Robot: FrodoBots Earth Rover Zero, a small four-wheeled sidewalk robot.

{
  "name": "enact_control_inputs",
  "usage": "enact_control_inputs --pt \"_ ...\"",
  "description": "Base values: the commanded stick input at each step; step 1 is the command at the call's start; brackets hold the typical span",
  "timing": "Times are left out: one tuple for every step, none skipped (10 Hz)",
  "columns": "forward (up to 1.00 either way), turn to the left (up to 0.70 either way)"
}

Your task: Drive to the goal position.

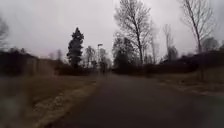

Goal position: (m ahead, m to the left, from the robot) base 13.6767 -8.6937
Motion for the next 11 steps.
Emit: enact_control_inputs --pt "0.67 0.00" --pt "0.67 0.00" --pt "0.67 0.00" --pt "0.67 0.00" --pt "0.67 0.00" --pt "0.67 0.00" --pt "0.67 0.00" --pt "0.67 0.00" --pt "0.67 0.00" --pt "0.67 0.00" --pt "0.67 0.00"
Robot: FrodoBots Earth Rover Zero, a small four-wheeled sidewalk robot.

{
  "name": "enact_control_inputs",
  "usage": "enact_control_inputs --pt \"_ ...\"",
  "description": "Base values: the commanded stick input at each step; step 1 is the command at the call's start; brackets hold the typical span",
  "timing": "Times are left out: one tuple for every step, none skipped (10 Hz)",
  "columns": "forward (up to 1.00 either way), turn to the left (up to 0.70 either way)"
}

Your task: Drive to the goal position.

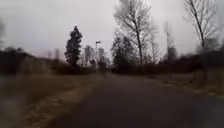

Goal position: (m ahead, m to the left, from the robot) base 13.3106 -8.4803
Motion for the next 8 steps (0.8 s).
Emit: enact_control_inputs --pt "0.67 0.00" --pt "0.67 0.00" --pt "0.67 0.00" --pt "0.67 0.00" --pt "0.67 0.00" --pt "0.67 0.00" --pt "0.67 0.00" --pt "0.67 0.00"
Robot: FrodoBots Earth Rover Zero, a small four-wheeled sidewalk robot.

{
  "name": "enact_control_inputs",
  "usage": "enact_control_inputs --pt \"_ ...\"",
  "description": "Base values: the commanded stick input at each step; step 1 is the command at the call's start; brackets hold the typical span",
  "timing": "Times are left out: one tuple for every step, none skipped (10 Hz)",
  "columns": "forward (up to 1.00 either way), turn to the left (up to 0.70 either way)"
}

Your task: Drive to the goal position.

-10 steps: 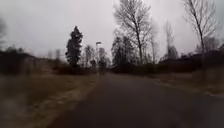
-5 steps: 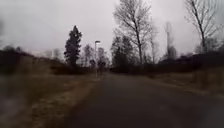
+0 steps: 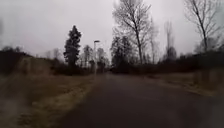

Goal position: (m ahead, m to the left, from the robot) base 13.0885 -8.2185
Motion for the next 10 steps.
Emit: enact_control_inputs --pt "0.67 0.00" --pt "0.67 0.00" --pt "0.67 0.00" --pt "0.67 0.00" --pt "0.67 0.00" --pt "0.67 0.00" --pt "0.67 0.00" --pt "0.67 0.00" --pt "0.67 0.00" --pt "0.67 0.00"
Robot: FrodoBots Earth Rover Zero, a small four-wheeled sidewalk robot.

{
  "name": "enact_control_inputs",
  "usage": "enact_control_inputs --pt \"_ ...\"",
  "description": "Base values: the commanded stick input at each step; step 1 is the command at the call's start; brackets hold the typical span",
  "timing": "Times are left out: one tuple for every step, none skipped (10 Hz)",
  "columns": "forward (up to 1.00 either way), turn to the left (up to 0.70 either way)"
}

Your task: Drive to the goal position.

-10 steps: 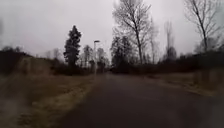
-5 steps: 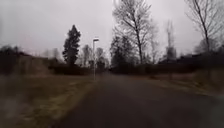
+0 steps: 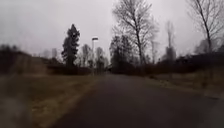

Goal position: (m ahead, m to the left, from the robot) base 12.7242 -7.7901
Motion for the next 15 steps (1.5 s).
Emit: enact_control_inputs --pt "0.67 0.00" --pt "0.67 0.00" --pt "0.67 0.00" --pt "0.67 0.00" --pt "0.67 0.00" --pt "0.67 0.00" --pt "0.67 0.00" --pt "0.67 0.00" --pt "0.67 0.00" --pt "0.67 0.00" --pt "0.67 0.00" --pt "0.67 0.00" --pt "0.67 0.00" --pt "0.67 0.00" --pt "0.67 0.00"
